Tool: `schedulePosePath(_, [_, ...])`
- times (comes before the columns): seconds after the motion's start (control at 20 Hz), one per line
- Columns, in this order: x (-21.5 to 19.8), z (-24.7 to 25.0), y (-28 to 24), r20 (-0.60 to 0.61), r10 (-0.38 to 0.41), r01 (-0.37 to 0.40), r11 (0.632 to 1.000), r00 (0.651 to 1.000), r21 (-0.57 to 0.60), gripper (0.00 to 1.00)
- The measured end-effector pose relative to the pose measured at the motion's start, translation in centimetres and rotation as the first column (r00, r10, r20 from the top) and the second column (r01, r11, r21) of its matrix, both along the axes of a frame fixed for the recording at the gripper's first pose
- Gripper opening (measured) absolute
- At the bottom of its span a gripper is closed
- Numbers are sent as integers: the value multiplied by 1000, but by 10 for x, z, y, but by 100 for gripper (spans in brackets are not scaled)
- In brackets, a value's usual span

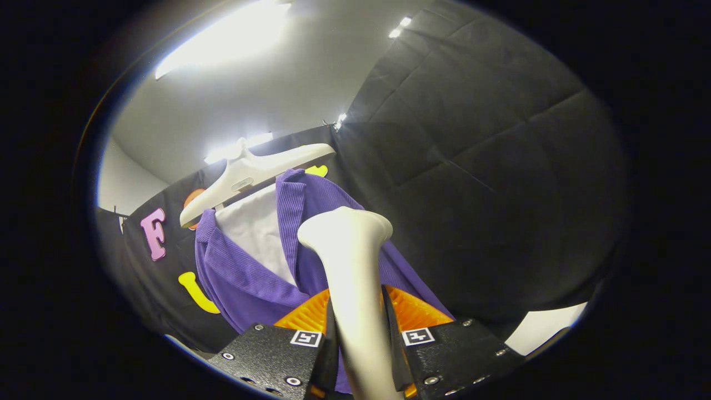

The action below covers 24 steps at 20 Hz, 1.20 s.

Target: Iron the clothes twice with a garment steamer, once on the left side and once on the right side.

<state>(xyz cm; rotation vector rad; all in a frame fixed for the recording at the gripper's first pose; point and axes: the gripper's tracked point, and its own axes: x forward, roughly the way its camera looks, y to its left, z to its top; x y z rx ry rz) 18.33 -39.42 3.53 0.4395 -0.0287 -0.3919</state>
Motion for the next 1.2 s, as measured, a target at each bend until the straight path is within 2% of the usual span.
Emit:
schedulePosePath(0.25, [29, 33, 11, 72, 5, -3, 1000, 997, -15, 38])
schedulePosePath(0.45, [56, 31, 20, 77, 26, -25, 999, 997, -25, 38])
schedulePosePath(0.7, [63, 1, 24, 28, 52, -51, 997, 998, -63, 38])
schedulePosePath(0.95, [51, -35, 16, -37, 46, -49, 995, 998, -86, 38])
schedulePosePath(1.2, [32, -93, 10, -140, 41, -53, 995, 989, -82, 38])
